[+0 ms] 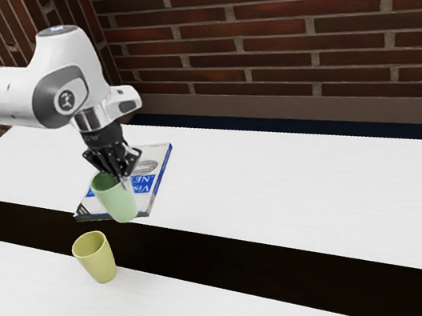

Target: Place the right cup onto the left cup

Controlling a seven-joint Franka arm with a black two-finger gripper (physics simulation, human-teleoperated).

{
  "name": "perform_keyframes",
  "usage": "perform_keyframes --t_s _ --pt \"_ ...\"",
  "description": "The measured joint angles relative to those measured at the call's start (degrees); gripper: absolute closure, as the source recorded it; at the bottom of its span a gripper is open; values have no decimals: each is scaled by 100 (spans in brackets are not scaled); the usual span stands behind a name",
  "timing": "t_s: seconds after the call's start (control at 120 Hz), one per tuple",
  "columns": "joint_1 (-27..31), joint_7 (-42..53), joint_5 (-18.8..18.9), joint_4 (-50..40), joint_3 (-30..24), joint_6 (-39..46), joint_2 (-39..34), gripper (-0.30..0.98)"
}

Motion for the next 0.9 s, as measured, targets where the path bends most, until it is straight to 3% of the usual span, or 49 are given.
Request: perform_keyframes --t_s 0.483,0.9 --pt "466 11 83 -43 53 -359 -234 78" --pt "358 10 87 -206 204 -378 -362 79"
